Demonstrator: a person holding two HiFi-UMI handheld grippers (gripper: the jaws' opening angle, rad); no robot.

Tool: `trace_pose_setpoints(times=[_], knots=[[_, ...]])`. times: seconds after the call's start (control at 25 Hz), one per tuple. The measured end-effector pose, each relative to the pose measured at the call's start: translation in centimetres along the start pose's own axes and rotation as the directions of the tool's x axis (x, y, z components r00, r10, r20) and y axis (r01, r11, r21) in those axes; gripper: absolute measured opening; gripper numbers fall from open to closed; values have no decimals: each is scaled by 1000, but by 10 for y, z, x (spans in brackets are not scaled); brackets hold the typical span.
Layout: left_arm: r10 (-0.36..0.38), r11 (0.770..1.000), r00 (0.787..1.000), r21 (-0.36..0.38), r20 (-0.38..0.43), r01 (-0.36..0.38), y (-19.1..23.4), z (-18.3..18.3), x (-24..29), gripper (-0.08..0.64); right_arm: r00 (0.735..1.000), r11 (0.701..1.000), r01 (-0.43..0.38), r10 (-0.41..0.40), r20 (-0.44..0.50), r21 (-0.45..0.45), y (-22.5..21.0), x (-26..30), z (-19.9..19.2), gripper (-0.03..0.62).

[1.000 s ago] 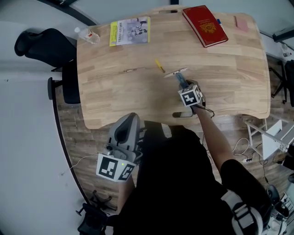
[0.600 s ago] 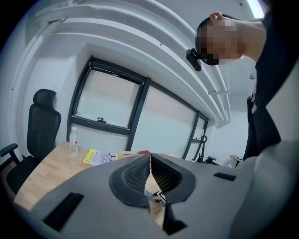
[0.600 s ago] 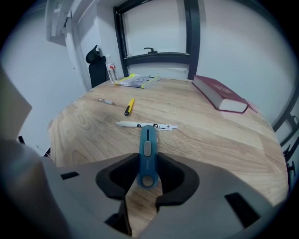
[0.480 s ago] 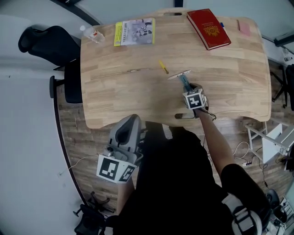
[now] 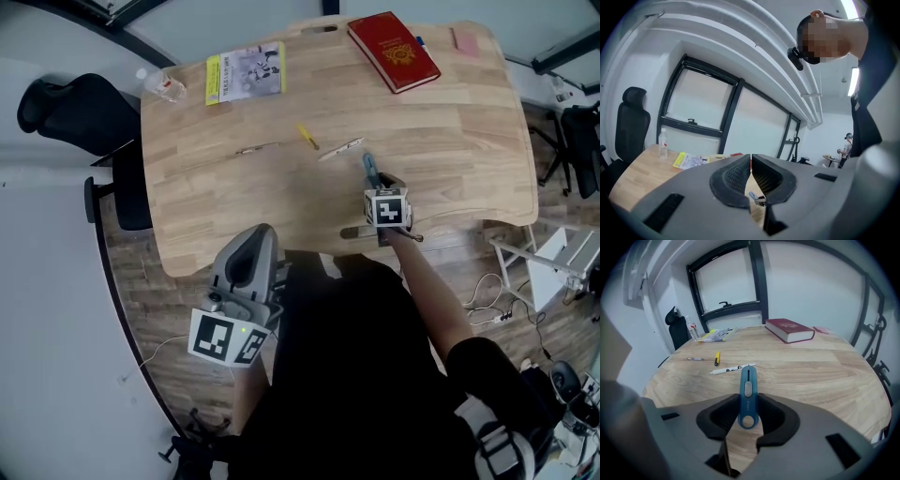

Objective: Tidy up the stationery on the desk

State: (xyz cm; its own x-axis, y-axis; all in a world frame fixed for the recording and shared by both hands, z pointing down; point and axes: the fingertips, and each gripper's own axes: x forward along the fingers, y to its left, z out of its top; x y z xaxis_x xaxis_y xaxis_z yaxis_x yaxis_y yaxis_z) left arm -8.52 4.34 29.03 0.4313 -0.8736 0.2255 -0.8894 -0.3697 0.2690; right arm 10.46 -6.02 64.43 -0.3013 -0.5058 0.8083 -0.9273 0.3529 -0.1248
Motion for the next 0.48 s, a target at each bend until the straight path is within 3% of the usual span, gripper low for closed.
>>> trace_pose_setpoints(times=[0.36, 0.48], knots=[[-41, 999, 999, -9, -20, 40, -10, -9, 7, 38, 994, 990, 92, -85, -72, 105, -24, 10, -26, 137], [-39, 999, 999, -3, -30, 39, -8, -9, 4, 38, 993, 990, 89, -80, -82, 113, -22, 17, -30, 135]])
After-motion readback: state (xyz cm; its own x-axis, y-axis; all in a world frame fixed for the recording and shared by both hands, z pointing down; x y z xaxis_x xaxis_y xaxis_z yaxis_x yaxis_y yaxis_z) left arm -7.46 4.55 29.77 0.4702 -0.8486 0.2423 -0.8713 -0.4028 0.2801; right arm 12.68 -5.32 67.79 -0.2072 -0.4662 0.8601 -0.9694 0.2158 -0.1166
